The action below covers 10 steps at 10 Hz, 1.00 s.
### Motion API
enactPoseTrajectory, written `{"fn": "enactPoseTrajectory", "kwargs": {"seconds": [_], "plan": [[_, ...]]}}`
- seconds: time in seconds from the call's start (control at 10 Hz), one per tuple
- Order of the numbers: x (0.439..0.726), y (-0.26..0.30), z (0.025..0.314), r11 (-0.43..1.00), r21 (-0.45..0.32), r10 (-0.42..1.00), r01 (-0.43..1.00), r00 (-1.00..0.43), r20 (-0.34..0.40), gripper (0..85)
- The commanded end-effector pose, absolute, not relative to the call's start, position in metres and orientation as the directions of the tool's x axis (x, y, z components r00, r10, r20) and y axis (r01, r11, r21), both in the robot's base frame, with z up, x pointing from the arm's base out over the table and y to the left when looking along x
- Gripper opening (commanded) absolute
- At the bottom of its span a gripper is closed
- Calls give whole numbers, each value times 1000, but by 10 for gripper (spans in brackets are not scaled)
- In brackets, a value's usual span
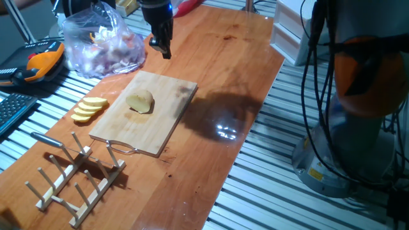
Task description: Chop the potatoes
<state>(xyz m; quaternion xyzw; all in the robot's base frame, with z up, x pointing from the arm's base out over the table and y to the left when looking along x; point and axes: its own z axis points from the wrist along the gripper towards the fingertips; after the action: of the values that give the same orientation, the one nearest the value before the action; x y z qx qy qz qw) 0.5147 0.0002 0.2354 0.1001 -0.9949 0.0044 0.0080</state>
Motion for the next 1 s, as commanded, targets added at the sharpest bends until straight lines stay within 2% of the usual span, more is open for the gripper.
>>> {"fn": "enactPoseTrajectory", "kwargs": {"seconds": [0.0, 0.2, 0.4, 0.5, 0.6, 0.8, 0.9], "plan": [[515, 1, 236, 981, 10, -196, -196, -980, 19, 0], [515, 1, 236, 982, 59, -184, -180, -980, 70, 0], [548, 51, 255, 985, 38, -174, -171, -980, 97, 0], [561, 78, 262, 985, 36, -170, -168, -980, 102, 0], [567, 109, 265, 982, 1, -186, -187, -977, 105, 0], [560, 162, 263, 988, -11, -155, -157, -982, 108, 0], [557, 183, 258, 988, -43, -145, -151, -983, 116, 0]]}}
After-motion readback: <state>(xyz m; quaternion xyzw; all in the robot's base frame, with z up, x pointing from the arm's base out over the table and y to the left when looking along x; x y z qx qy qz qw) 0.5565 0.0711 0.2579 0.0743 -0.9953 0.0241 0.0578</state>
